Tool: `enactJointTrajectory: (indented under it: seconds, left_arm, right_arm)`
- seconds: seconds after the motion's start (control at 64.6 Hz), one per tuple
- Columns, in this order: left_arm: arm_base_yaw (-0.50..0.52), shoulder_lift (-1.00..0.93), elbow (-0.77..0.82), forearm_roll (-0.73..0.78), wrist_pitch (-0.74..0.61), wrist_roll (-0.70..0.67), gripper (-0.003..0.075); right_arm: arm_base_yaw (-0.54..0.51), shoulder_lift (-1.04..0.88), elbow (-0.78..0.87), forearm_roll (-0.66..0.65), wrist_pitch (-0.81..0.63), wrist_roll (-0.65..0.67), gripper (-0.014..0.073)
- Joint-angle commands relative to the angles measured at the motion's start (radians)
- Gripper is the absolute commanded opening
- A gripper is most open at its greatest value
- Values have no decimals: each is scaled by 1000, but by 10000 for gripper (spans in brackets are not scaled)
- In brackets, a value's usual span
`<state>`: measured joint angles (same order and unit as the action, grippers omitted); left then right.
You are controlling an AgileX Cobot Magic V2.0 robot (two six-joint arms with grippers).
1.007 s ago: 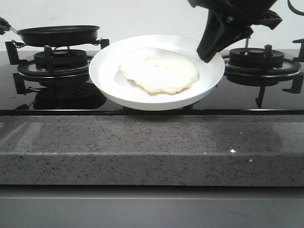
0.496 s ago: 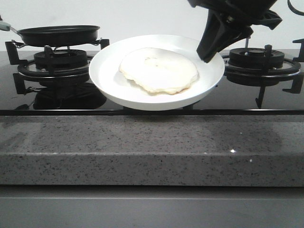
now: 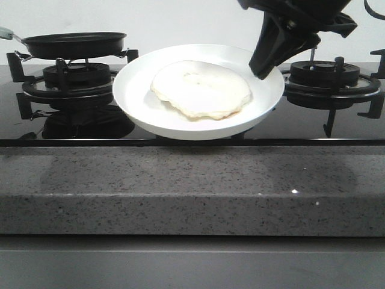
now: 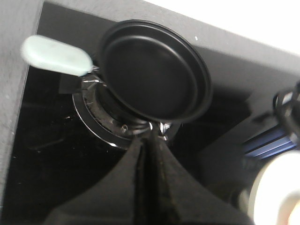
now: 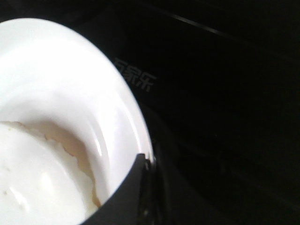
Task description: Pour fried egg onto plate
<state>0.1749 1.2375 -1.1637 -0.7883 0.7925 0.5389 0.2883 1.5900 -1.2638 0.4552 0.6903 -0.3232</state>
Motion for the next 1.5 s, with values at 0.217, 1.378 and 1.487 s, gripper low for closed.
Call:
enactJointTrajectory:
  seconds: [0.217,1.378,1.487]
  left_arm:
    - [-221,-321,182,215,-284,0,-20]
    - [-258,-1027,659,288,-446,0,-19]
    - [-258,-1027,659,288,-446,0,-19]
  right_arm:
    - [-2,-41,-26,32,-46,-8,-57]
    - [-2,-41,-26,32,-46,-8,-57]
    - [-2,-41,-26,32,-46,-8,-57]
